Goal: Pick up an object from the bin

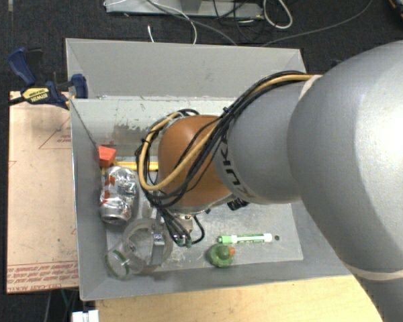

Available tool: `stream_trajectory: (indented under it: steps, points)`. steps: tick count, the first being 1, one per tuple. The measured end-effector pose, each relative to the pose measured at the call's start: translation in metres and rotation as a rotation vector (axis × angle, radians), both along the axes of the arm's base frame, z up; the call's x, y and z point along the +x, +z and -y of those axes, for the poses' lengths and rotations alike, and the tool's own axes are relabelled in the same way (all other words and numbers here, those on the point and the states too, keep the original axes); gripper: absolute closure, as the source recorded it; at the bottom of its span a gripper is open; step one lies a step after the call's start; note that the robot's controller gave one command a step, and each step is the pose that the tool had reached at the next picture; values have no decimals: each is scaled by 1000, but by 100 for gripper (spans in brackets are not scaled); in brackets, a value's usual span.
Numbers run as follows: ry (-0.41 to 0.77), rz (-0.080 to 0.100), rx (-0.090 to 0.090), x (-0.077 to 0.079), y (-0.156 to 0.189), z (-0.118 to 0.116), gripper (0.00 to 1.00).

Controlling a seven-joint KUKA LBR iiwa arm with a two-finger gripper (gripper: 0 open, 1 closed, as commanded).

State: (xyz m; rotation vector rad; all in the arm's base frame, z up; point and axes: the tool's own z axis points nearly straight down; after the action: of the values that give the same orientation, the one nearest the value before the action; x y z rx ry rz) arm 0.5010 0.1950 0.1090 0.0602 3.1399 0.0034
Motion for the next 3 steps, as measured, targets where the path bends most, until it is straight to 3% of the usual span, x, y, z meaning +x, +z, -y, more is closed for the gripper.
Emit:
stream_trajectory:
  steps: [1,2,3]
  points:
    - [424,13,-10,-2,-23,-8,0]
    - [455,23,4,4,-16,-8,100]
    - [455,24,5,4,-16,-8,100]
